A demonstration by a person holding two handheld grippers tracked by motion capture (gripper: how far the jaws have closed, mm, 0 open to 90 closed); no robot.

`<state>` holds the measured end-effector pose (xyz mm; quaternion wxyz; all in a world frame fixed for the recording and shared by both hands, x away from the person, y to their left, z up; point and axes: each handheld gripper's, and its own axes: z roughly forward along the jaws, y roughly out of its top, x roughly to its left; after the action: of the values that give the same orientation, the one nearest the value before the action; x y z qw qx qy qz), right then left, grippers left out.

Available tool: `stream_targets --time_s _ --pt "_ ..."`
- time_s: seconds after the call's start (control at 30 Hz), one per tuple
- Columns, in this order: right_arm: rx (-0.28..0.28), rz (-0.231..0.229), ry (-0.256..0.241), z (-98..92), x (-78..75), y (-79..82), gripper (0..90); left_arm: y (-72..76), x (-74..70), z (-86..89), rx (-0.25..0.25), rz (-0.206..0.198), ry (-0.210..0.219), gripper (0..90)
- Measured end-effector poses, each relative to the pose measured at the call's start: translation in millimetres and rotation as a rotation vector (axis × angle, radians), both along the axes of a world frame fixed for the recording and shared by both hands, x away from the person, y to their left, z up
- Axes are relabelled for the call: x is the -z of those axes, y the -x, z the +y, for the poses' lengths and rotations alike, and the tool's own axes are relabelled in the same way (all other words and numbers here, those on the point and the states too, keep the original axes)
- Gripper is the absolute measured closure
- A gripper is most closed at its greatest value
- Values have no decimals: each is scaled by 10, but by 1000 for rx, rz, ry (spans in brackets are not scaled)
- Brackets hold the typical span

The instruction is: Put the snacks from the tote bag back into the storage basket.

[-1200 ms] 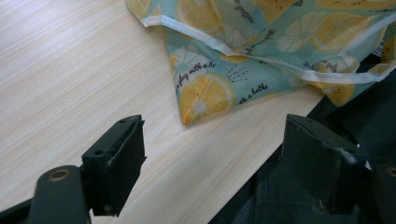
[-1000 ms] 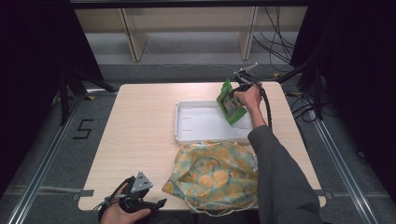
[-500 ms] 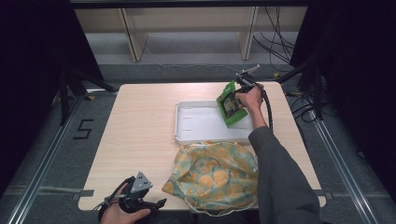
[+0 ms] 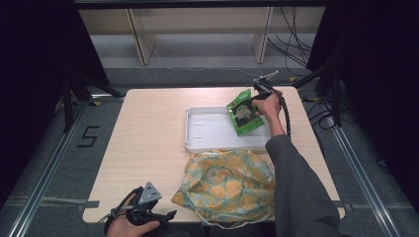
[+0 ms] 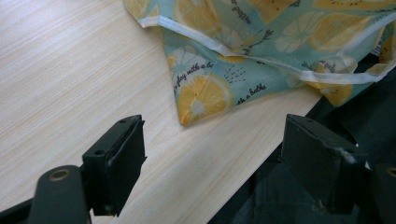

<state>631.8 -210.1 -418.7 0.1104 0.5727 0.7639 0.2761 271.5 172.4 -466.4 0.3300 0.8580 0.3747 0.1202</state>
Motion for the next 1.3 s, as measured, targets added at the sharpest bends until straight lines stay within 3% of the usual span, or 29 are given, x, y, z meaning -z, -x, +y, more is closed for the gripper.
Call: stream_targets --time_s 0.03,0.07,0.23,0.3,0.4,0.43,0.53,0.6,0.67,0.7,0.73,0.77,0.8,0.87,1.03,1.2,1.27,1.3 --pt "10 12 -4 5 3 5 671 0 0 0 0 0 1 211" --pt "-14 -5 0 -21 18 -7 671 -1 0 1 0 0 0 212" --pt "36 7 -23 16 -11 19 667 -7 -5 8 12 -10 -12 212" --pt "28 17 -24 13 -29 23 656 -8 -6 9 12 -10 -13 212" --pt "-17 -19 -5 -12 -44 22 645 -8 -7 10 11 -10 -12 212" --pt "3 6 -24 13 -55 41 642 -10 -8 11 12 -10 -13 212" --pt "-36 -19 -8 -3 -90 61 631 -10 -9 14 9 -12 -13 212" --pt "-16 11 -21 30 -124 97 616 -13 -9 15 9 -13 -14 212" --pt "-49 -22 11 -4 -147 103 611 -13 -10 15 8 -14 -15 212" --pt "-75 -44 6 -8 -154 109 607 -14 -11 15 9 -14 -15 212" --pt "-61 -41 -6 11 -171 134 602 -15 -11 15 10 -15 -16 212" --pt "-89 -76 -3 1 -164 142 599 -15 -12 15 10 -15 -16 212" --pt "-118 -71 11 -27 -184 146 599 -15 -11 14 9 -16 -16 212" --pt "-104 -63 -10 -5 -200 197 597 -18 -7 13 2 -18 -14 212" --pt "-131 -89 5 -74 -234 240 593 -12 1 3 -14 -6 -2 212" --pt "-126 -89 -25 -84 -255 314 584 -21 -10 18 0 -15 -15 212" --pt "-142 -93 -6 -101 -260 331 578 -21 -11 21 -2 -15 -14 212" --pt "-129 -82 -29 -89 -276 359 579 -21 -11 23 -3 -15 -14 212"
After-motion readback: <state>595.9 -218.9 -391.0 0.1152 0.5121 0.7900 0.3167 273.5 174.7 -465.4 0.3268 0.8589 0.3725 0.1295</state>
